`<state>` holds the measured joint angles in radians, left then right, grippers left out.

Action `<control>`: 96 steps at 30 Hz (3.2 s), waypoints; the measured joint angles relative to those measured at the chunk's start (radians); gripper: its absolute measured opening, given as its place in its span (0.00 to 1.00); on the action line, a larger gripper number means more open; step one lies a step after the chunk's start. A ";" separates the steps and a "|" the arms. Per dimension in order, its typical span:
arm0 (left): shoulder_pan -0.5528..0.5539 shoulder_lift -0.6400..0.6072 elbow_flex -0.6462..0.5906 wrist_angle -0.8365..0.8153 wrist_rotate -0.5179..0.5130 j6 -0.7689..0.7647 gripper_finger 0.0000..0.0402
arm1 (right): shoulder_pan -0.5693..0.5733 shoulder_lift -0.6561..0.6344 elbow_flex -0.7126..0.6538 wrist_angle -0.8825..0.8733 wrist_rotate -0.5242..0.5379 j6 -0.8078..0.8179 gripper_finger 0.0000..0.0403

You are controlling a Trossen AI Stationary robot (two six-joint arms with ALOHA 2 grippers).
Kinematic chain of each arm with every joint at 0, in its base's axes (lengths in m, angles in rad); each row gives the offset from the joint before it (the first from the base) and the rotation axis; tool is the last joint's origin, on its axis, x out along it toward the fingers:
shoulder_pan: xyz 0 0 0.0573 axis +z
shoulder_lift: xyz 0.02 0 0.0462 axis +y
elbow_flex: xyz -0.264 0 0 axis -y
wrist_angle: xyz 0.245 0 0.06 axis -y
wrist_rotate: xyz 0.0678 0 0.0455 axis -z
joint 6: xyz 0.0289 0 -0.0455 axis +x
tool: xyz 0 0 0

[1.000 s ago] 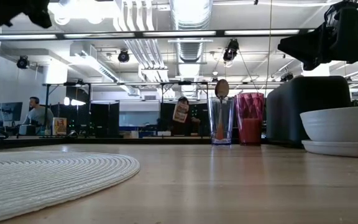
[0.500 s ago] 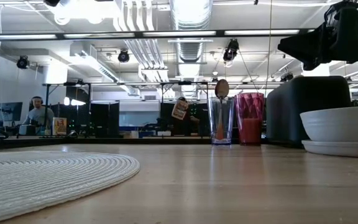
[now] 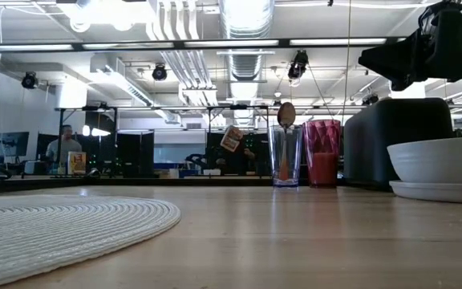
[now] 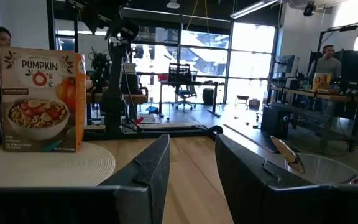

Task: Arrange a breakfast setting
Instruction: Move the orange cereal box to the top left of the table

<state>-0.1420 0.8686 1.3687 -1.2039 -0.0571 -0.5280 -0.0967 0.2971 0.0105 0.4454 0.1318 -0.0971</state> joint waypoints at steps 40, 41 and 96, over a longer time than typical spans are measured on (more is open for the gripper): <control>-0.062 0.247 0.228 -0.368 0.102 -0.529 0.33 | 0.000 0.000 0.000 0.000 0.000 0.000 0.29; -0.062 0.255 0.228 -0.368 0.099 -0.514 0.34 | 0.000 0.000 0.000 0.000 0.000 0.000 0.29; 0.263 0.404 0.147 -0.367 0.099 -0.305 0.78 | 0.000 0.000 0.000 -0.001 0.000 0.000 0.29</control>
<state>0.1209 1.2724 1.5158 -1.5711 0.0422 -0.8333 -0.0967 0.2970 0.0105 0.4446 0.1317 -0.0971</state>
